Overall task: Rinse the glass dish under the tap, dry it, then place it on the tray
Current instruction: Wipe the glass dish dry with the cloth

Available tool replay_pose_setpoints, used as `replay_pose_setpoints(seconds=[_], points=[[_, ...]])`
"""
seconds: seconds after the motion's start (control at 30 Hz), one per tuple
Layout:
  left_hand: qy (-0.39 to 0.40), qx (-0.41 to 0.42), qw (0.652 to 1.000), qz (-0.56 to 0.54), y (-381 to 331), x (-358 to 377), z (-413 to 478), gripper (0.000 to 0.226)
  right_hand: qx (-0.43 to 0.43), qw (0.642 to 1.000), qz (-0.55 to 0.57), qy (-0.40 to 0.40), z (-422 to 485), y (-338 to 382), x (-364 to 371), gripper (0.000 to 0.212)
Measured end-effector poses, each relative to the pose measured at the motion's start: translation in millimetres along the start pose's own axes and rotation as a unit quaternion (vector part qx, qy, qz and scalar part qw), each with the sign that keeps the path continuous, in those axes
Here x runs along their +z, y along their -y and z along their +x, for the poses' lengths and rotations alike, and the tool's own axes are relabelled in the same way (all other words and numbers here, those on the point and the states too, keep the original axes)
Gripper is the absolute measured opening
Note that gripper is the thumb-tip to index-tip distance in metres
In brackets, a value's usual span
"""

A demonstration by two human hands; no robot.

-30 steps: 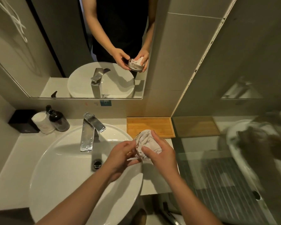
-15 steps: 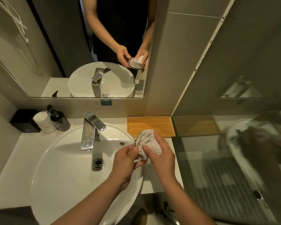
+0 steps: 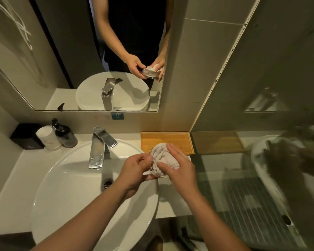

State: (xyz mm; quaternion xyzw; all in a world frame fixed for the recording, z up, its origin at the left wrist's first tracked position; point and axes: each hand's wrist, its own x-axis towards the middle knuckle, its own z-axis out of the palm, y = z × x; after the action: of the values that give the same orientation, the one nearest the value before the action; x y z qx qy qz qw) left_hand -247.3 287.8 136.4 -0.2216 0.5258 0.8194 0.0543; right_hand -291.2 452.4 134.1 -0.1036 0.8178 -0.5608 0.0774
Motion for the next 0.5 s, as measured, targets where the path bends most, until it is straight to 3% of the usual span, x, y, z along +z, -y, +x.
replay_pose_setpoints(seconds=[0.1, 0.2, 0.43, 0.5], points=[[-0.055, 0.022, 0.994, -0.089, 25.2, 18.4, -4.7, 0.028, 0.043, 0.994, 0.061, -0.08, -11.9, 1.6, 20.0, 0.067], [-0.07, 0.003, 0.988, -0.14, 34.6, 22.7, -10.5, 0.025, 0.064, 0.989, 0.076, -0.11, -20.4, 2.1, 31.8, 0.068], [0.06, -0.089, 0.994, 0.032, -18.0, -21.0, 2.4, 0.027, 0.027, 0.998, -0.001, 0.063, 4.5, 0.1, -7.8, 0.068], [0.055, -0.08, 0.995, 0.025, -18.6, -19.1, 3.7, 0.028, 0.021, 0.998, 0.001, 0.063, 9.0, 2.7, -10.3, 0.067]])
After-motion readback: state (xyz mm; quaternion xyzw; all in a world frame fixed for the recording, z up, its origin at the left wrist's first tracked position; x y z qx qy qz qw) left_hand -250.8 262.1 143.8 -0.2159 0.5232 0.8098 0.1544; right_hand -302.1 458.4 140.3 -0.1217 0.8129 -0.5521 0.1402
